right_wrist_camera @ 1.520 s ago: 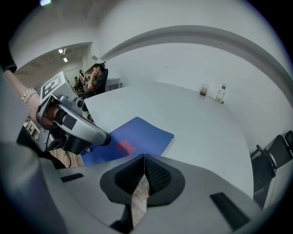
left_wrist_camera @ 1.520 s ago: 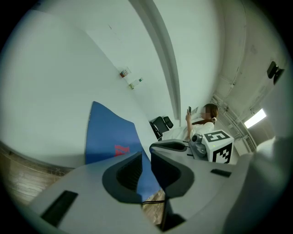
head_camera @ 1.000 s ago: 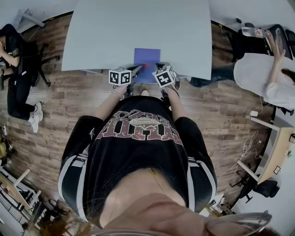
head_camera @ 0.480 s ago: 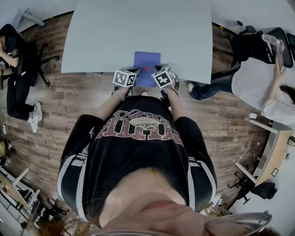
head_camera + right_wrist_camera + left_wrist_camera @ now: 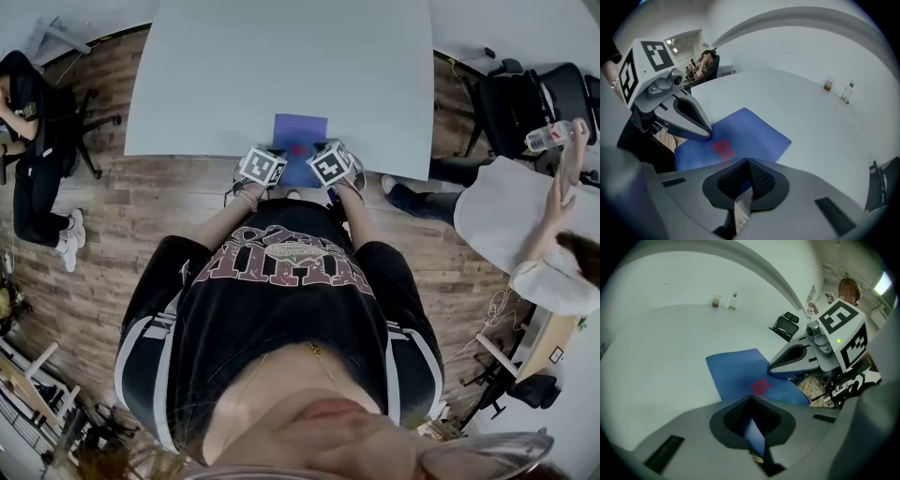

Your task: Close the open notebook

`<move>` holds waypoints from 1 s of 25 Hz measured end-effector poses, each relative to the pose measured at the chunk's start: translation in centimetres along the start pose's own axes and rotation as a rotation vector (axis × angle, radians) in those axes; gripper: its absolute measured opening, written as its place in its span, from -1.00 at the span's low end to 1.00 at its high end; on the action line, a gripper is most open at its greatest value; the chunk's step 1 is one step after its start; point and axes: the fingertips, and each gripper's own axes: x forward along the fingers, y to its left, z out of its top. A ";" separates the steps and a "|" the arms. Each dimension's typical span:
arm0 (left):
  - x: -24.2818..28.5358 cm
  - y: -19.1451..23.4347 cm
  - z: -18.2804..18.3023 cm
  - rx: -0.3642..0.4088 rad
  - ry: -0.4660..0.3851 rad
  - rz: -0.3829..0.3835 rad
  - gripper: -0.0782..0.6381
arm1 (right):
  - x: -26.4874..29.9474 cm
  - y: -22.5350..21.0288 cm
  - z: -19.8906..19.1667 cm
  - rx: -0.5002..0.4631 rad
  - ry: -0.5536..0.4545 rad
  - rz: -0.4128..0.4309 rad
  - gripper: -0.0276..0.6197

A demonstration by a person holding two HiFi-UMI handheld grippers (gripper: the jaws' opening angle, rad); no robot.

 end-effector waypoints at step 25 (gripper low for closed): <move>1.0 -0.3 -0.4 0.227 0.164 -0.087 -0.65 | 0.5 0.0 -0.1 0.001 0.041 0.041 -0.85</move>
